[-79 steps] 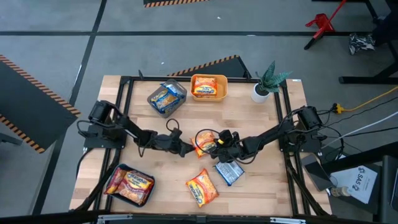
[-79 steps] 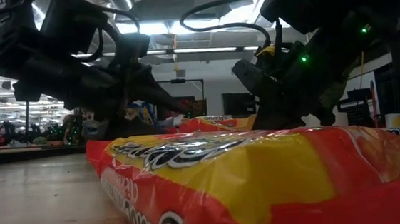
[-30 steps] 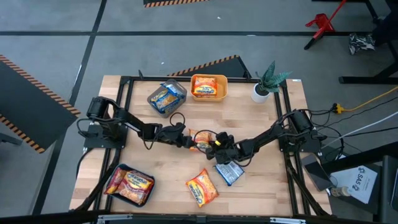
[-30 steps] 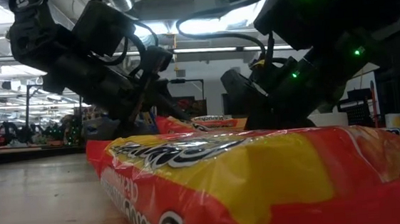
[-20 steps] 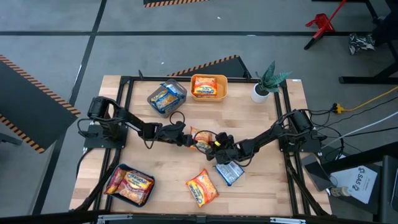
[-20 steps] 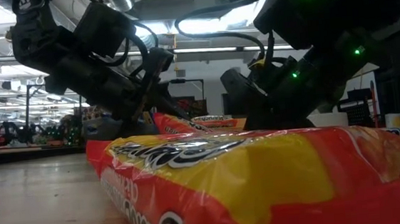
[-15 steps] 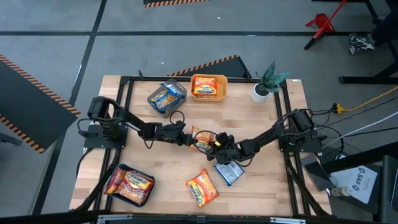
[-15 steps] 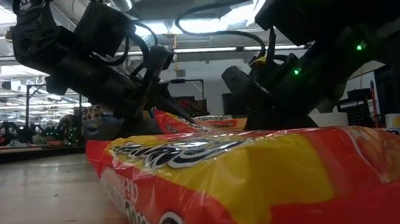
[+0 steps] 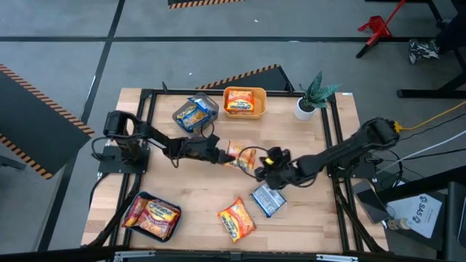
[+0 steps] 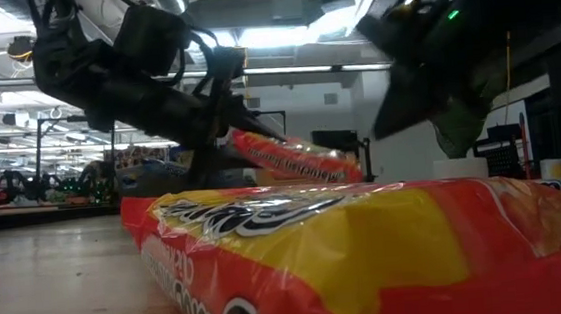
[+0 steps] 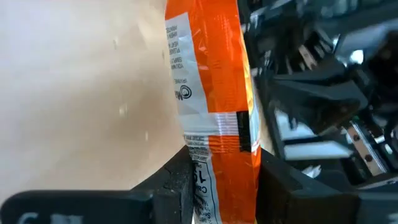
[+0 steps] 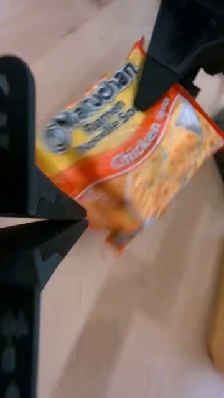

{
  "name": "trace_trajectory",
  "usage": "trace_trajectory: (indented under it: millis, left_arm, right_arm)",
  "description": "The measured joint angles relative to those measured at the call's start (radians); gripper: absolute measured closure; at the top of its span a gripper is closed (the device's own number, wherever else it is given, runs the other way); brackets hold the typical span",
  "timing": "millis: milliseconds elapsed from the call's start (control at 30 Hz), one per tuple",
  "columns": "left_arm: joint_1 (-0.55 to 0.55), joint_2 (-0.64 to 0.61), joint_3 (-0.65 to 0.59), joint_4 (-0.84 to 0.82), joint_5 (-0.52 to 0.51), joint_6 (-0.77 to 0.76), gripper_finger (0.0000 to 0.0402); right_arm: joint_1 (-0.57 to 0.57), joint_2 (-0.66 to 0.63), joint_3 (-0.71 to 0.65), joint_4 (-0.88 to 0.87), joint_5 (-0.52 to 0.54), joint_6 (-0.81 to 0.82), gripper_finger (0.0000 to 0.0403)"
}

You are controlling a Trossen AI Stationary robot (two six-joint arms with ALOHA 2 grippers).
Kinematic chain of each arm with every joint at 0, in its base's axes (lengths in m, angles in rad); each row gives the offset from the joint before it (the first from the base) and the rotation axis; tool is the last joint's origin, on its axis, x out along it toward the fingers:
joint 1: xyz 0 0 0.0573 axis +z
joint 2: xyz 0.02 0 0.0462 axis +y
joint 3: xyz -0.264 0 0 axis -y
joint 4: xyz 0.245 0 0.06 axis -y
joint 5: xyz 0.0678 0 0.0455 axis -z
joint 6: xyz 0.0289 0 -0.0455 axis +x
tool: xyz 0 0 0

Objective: Sort Maruchan noodles
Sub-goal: Adjust the packs of blue ramen in the black transparent bin

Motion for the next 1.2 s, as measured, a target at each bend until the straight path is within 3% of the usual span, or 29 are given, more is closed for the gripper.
trace_trajectory:
  millis: [200, 300, 433, 567, 667, 800, 967, 1200]
  left_arm:
    - [0.086, -0.001, 0.024, 0.070, 0.008, -0.005, 0.0295]
    - [0.127, -0.001, 0.083, 0.073, 0.049, 0.005, 0.0295]
    - [0.173, -0.001, 0.196, 0.049, 0.142, 0.049, 0.0295]
    - [0.245, -0.002, 0.341, -0.108, 0.236, 0.135, 0.0295]
    - [0.318, -0.002, 0.468, -0.309, 0.301, 0.298, 0.0295]
    - [0.417, -0.002, 0.654, -0.677, 0.318, 0.660, 0.0295]
    - [0.497, -0.002, 0.853, -1.016, 0.149, 0.996, 0.0295]
    - [0.521, -0.002, 1.009, -1.207, 0.055, 1.260, 0.0295]
  right_arm:
    - [0.067, -0.161, 0.000, -0.295, 0.142, 0.161, 0.0403]
    - [0.079, -0.196, 0.000, -0.386, 0.164, 0.218, 0.0403]
    - [0.075, -0.195, 0.001, -0.419, 0.152, 0.222, 0.0403]
    - [0.075, -0.185, 0.000, -0.421, 0.155, 0.222, 0.0403]
    - [0.075, -0.186, 0.001, -0.421, 0.158, 0.222, 0.0403]
    - [0.075, -0.186, 0.001, -0.441, 0.151, 0.220, 0.0403]
    - [0.075, -0.186, 0.001, -0.467, 0.148, 0.220, 0.0403]
    - [0.075, -0.186, 0.001, -0.468, 0.144, 0.221, 0.0403]
